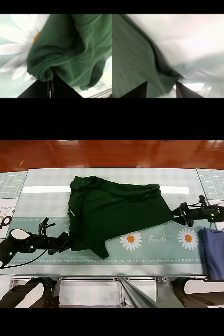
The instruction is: Fold the shirts.
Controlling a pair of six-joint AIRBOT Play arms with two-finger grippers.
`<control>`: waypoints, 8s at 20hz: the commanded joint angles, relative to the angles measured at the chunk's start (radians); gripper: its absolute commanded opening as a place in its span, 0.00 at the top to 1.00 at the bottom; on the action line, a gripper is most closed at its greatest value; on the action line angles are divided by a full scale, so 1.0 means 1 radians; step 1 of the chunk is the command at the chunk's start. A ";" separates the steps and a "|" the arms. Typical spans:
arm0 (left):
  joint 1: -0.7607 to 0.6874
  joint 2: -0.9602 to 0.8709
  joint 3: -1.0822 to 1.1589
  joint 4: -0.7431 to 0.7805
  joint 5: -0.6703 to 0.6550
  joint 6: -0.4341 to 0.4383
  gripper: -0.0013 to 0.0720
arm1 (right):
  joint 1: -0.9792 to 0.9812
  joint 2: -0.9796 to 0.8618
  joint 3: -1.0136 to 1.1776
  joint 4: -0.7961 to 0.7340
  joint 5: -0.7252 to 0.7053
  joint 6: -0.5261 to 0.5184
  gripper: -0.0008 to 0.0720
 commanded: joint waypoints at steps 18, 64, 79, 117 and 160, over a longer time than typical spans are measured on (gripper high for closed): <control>0.091 0.056 1.099 -0.175 0.022 0.040 0.95 | 0.119 0.301 0.961 -0.093 0.181 0.046 0.96; -0.032 -0.704 1.205 0.373 0.391 -0.158 0.95 | 0.284 -0.238 0.706 0.000 -0.187 -0.008 0.96; -0.005 -0.698 1.230 0.373 -0.193 -0.053 0.95 | 0.233 -0.256 0.755 -0.144 0.208 -0.008 0.96; 0.208 -0.296 0.654 0.453 -0.354 -0.039 0.29 | 0.175 0.164 0.212 -0.232 0.182 0.003 0.42; 0.166 -0.106 0.151 0.145 -0.096 0.103 0.95 | 0.095 0.230 -0.301 -0.025 0.049 -0.166 0.96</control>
